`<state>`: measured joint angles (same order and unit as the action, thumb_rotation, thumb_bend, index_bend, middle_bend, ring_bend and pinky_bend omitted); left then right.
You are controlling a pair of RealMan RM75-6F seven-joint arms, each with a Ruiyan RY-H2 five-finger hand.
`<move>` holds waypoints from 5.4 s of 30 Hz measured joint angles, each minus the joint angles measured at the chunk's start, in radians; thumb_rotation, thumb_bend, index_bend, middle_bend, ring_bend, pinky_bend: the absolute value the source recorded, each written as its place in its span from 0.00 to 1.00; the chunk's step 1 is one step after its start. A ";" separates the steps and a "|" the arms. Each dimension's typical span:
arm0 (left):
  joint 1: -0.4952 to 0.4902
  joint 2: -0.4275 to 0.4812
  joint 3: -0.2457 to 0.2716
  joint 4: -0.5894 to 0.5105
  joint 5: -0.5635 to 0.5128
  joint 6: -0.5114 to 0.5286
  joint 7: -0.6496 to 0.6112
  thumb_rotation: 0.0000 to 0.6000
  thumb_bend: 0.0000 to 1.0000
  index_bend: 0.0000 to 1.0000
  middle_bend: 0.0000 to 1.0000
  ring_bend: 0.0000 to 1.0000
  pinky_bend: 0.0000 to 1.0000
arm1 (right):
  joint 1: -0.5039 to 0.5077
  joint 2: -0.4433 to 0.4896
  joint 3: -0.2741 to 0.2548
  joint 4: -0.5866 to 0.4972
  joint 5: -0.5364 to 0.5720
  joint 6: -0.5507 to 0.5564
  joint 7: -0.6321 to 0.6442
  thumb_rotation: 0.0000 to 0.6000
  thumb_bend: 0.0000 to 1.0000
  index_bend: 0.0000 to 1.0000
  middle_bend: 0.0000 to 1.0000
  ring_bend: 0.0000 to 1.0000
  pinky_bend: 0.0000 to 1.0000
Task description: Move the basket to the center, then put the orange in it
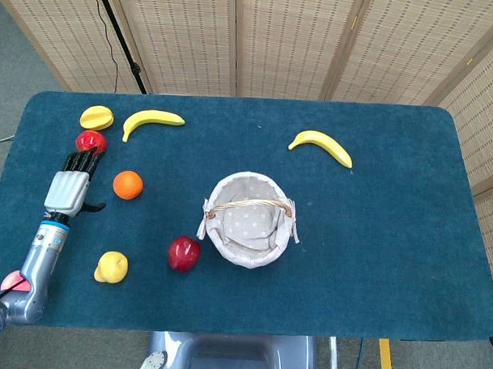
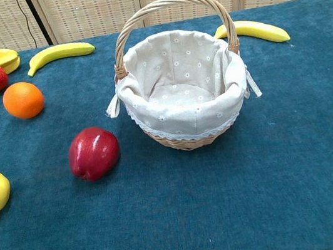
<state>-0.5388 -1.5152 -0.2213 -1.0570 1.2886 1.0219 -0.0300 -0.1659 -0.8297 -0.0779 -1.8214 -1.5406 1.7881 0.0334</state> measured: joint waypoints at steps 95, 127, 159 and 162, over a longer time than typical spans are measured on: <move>-0.082 0.018 0.090 -0.709 0.325 0.137 0.752 1.00 0.40 0.67 0.55 0.47 0.56 | -0.089 -0.111 0.015 0.080 -0.030 -0.077 0.165 1.00 0.00 0.37 0.20 0.15 0.14; -0.177 -0.065 0.076 -0.674 0.276 0.067 0.744 1.00 0.09 0.08 0.00 0.00 0.05 | -0.101 -0.126 0.009 0.095 -0.038 -0.082 0.179 1.00 0.00 0.38 0.21 0.16 0.14; 0.275 0.374 0.258 -0.877 0.336 0.602 0.582 1.00 0.09 0.05 0.00 0.00 0.10 | 0.024 -0.145 0.065 0.107 -0.046 -0.205 0.049 1.00 0.00 0.31 0.18 0.15 0.14; 0.314 0.397 0.270 -0.849 0.331 0.642 0.514 1.00 0.09 0.05 0.00 0.00 0.10 | 0.042 -0.150 0.073 0.109 -0.045 -0.224 0.033 1.00 0.00 0.31 0.18 0.15 0.14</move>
<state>-0.2253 -1.1180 0.0487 -1.9057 1.6194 1.6637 0.4839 -0.1238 -0.9796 -0.0053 -1.7129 -1.5852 1.5640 0.0668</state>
